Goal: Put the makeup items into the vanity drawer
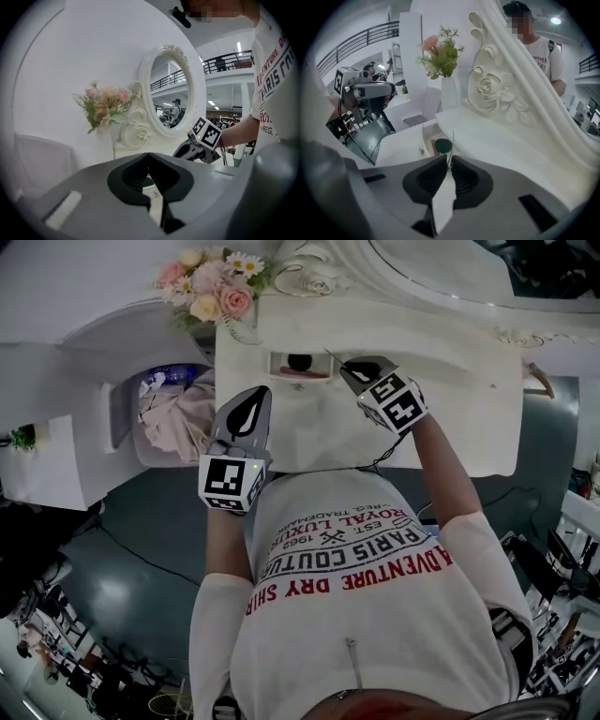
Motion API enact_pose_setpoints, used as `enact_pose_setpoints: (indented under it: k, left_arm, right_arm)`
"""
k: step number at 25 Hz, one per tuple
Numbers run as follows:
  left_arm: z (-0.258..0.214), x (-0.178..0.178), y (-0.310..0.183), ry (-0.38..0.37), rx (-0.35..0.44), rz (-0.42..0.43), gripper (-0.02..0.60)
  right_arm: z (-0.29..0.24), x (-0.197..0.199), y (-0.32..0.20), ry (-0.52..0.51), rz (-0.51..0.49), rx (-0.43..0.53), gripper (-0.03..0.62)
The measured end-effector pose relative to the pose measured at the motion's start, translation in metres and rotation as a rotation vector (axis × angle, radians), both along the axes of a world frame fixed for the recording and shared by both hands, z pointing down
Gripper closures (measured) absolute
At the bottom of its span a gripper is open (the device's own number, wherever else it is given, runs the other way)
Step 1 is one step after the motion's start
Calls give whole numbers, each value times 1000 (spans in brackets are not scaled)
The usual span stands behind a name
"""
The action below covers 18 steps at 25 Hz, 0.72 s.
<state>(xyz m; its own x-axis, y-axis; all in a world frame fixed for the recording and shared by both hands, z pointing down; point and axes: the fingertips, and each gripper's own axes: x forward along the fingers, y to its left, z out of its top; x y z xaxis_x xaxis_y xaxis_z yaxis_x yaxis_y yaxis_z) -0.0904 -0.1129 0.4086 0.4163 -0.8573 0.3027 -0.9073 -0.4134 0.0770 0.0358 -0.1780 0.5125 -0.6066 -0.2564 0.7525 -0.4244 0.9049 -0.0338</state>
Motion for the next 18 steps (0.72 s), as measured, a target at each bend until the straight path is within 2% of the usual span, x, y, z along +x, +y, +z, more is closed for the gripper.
enact_pose_setpoints:
  k: [7,13,17,18]
  left_arm:
    - [7,-44,25,3,-15,-113,571]
    - [11,-71,46,2,-25,-184,570]
    - [14,-81,54,3,-29,-208,570]
    - [14,-83,55,2,-31,-211,571]
  right_arm:
    - [7,-55,11,5,-132,2,551]
    - [15,-84,17,19,-202,7,551]
    - [18,-95,19,4,-209,-3,551]
    - [17,-98,21,-10,-211,-14,530]
